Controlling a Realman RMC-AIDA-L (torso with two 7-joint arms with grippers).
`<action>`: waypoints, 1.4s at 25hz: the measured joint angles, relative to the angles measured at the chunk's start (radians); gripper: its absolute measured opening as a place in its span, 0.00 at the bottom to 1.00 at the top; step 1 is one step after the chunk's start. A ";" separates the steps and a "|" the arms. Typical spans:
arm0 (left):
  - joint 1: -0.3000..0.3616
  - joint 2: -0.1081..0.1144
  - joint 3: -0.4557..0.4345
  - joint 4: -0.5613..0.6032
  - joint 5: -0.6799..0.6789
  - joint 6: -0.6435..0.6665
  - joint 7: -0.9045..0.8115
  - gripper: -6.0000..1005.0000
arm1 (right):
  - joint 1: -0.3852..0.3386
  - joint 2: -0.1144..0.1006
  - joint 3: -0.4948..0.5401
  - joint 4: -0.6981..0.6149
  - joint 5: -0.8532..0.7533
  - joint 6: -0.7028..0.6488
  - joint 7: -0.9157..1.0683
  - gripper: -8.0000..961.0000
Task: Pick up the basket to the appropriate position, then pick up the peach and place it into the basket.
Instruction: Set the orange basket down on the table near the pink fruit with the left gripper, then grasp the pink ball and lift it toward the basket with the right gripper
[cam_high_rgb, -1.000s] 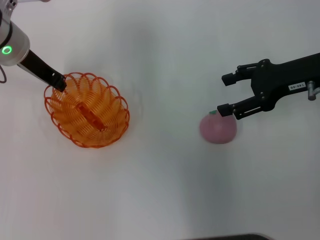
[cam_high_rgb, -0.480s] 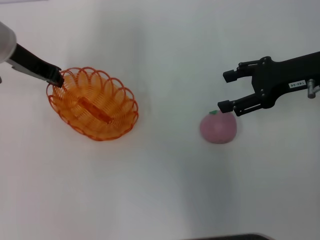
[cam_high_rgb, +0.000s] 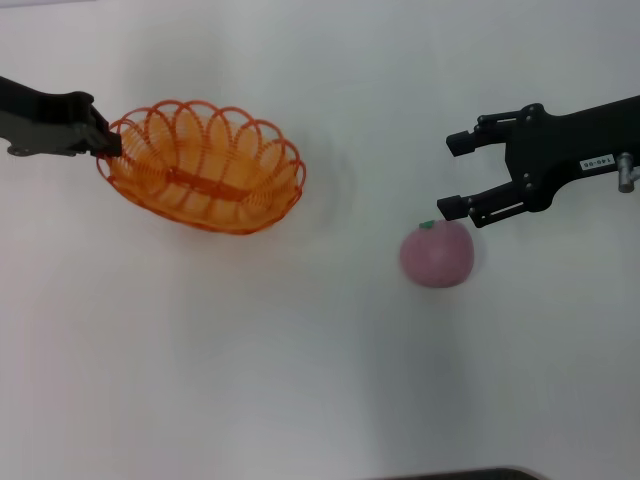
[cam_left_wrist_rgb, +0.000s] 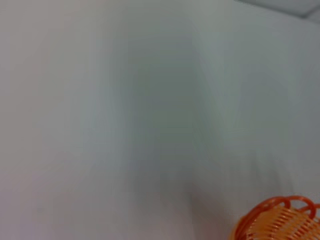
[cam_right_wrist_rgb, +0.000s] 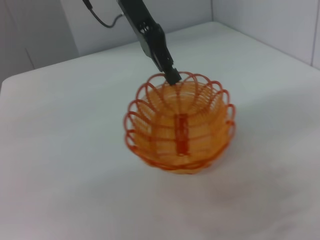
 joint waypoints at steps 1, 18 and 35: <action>0.016 -0.015 -0.001 0.015 -0.010 -0.010 -0.016 0.06 | 0.001 0.000 0.000 0.000 0.000 0.000 -0.009 0.95; 0.273 -0.124 0.018 0.016 -0.270 -0.178 -0.018 0.06 | 0.008 0.002 0.001 -0.020 0.000 0.003 -0.046 0.94; 0.368 -0.108 0.020 0.220 -0.308 -0.072 0.225 0.57 | 0.038 0.007 0.061 -0.029 0.009 0.008 0.074 0.93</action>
